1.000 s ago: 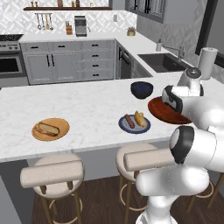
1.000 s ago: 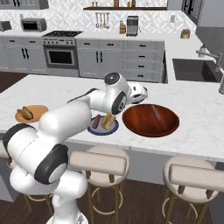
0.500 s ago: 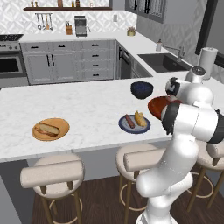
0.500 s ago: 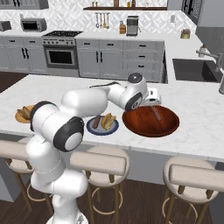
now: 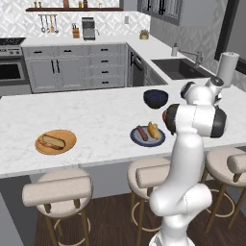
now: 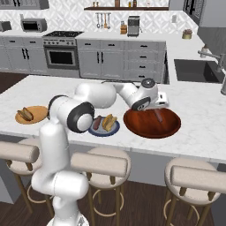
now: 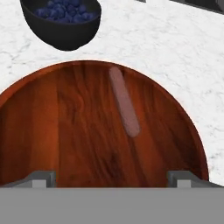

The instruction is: Place one bun and one sausage from the bowl on each plate.

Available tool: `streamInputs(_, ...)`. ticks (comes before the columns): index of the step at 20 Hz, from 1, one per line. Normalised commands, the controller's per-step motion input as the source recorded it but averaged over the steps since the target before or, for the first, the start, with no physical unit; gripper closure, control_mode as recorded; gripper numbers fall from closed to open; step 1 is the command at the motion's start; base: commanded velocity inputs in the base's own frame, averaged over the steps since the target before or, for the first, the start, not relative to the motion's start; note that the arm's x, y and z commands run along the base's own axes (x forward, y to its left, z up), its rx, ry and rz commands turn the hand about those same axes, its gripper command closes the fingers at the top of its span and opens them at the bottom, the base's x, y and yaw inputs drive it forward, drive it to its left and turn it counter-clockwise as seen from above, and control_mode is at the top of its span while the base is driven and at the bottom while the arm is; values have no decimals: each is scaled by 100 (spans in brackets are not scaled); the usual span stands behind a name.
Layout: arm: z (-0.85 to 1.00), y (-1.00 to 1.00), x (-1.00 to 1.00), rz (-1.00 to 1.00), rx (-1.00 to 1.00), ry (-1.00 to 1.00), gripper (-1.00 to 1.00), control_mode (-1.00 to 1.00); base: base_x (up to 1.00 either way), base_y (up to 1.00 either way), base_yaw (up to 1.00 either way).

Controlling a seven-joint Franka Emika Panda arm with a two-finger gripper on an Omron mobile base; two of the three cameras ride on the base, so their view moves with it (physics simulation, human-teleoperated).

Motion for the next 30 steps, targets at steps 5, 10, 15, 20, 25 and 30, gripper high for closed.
streamInputs(5, -32, -17, 74, 0, 0, 11, -100, -100, 0, 0, 0)
streamInputs(10, -59, 0, 65, 3, 0, 16, -100, -100, 0, 0, 0)
streamInputs(15, -20, 0, 19, 1, 0, 2, -100, -100, 0, 0, 0)
streamInputs(20, -23, 0, 10, 0, 0, 0, -100, -100, 0, 0, 0)
streamInputs(25, -22, -15, 17, 0, 0, 0, -100, -100, 0, 0, 0)
streamInputs(30, -13, -21, 34, 0, 0, 5, -100, -100, 0, 0, 0)
